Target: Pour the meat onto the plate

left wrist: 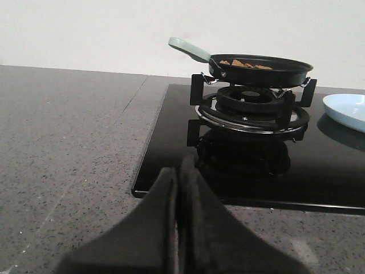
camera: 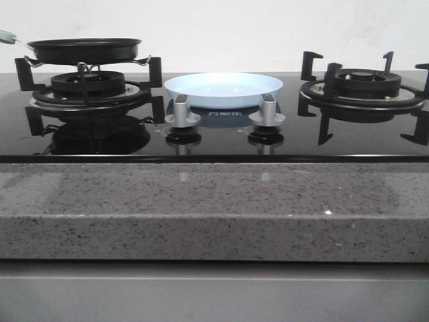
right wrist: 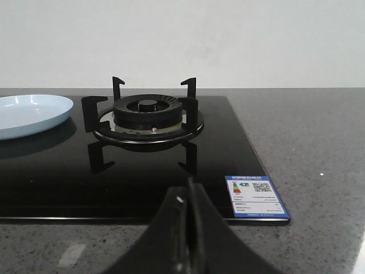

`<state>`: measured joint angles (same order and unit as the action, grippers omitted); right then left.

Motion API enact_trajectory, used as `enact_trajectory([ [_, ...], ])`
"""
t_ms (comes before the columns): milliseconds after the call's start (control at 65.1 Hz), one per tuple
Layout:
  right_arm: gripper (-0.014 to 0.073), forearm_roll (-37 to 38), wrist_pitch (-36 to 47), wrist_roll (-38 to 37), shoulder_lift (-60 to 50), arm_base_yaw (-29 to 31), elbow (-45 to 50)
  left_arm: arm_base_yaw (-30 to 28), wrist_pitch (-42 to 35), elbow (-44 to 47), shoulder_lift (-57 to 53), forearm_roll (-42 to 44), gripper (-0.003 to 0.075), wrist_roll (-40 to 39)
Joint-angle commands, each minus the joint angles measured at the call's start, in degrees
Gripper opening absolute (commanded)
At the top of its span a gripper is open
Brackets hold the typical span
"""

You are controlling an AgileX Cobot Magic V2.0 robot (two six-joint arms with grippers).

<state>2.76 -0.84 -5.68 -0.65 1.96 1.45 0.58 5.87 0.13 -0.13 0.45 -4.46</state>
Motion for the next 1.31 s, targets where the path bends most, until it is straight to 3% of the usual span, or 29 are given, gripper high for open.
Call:
enact_trajectory([
  [0, -0.0071, 0.9, 4.2, 0.5, -0.9, 0.3, -0.2, 0.5, -4.7, 0.4, -1.0, 0.0, -0.002, -0.3],
  [154, -0.0071, 0.9, 4.6, 0.5, -0.9, 0.3, -1.4, 0.5, -10.1, -1.0, -1.0, -3.2, -0.002, -0.3],
  [292, -0.0071, 0.9, 2.9, 0.5, -0.9, 0.3, -6.3, 0.5, -8.0, -7.4, -0.9, -4.1, -0.002, -0.3],
  [523, -0.0071, 0.9, -7.1, 0.5, 1.0, 0.3, -18.9, 0.5, 2.3, -22.0, 3.8, -3.6, -0.002, -0.3],
  [876, -0.0071, 0.9, -29.3, 0.5, 16.4, 0.3, -39.3, 0.5, 18.4, -41.8, 19.8, -2.7, -0.002, -0.1],
  [1076, -0.0071, 0.9, -35.6, 0.5, 24.4, 0.3, -41.9, 0.5, 25.9, -43.6, 27.0, -2.6, -0.002, 1.3],
  [1291, -0.0071, 0.9, -36.5, 0.5, 27.8, 0.3, -41.8, 0.5, 26.8, -41.9, 31.0, -4.2, -0.002, 1.3],
])
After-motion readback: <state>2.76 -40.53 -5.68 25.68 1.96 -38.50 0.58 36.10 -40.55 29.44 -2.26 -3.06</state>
